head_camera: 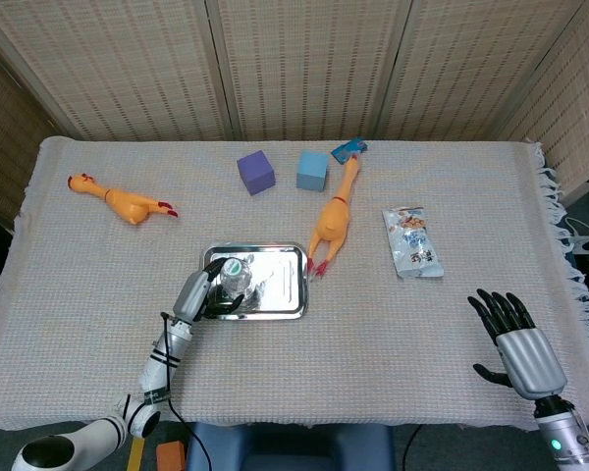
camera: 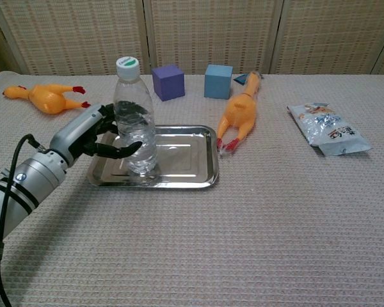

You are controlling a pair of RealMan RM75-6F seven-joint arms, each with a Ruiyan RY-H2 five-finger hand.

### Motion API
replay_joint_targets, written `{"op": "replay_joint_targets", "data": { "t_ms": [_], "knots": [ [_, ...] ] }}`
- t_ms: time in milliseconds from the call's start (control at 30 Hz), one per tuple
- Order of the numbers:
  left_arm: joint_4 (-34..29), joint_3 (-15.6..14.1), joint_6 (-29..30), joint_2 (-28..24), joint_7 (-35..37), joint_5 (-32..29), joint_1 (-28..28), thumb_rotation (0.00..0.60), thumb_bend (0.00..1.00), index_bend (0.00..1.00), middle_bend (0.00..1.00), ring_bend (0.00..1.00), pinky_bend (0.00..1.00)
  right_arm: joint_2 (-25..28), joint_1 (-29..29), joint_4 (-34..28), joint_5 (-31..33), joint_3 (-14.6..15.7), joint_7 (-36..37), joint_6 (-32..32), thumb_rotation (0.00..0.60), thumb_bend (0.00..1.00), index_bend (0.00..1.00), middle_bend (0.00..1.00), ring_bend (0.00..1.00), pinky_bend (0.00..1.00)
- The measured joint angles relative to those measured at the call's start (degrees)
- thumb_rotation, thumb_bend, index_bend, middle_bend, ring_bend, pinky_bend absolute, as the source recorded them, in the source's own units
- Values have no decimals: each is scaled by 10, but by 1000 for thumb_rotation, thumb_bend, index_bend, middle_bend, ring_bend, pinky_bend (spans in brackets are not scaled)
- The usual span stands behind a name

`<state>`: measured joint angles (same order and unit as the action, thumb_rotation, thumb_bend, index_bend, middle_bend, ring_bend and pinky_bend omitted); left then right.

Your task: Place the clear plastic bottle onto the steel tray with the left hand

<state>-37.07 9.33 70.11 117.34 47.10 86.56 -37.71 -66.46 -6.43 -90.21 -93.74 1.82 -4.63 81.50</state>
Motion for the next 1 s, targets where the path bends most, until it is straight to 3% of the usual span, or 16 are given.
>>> {"op": "replay_joint_targets", "data": {
  "t_ms": [100, 233, 667, 1000],
  "knots": [
    [0, -1, -6, 0, 6, -4, -1, 600, 404, 18, 118, 28, 168, -1, -1, 0, -1, 1, -2, -1, 600, 9, 0, 0, 0, 0],
    [-13, 1, -18, -8, 14, -11, -2, 600, 373, 0, 0, 0, 96, -1, -1, 0, 0, 1, -3, -2, 600, 8, 0, 0, 0, 0],
    [-101, -11, -23, -57, 2, -12, 8, 600, 333, 0, 0, 0, 43, -2, 0, -1, -2, 3, -8, 0, 600, 9, 0, 0, 0, 0],
    [-153, -50, 11, -163, -107, 3, 55, 600, 330, 0, 0, 0, 4, 1, 1, -5, -2, 5, -15, -1, 600, 9, 0, 0, 0, 0]
  ]
}}
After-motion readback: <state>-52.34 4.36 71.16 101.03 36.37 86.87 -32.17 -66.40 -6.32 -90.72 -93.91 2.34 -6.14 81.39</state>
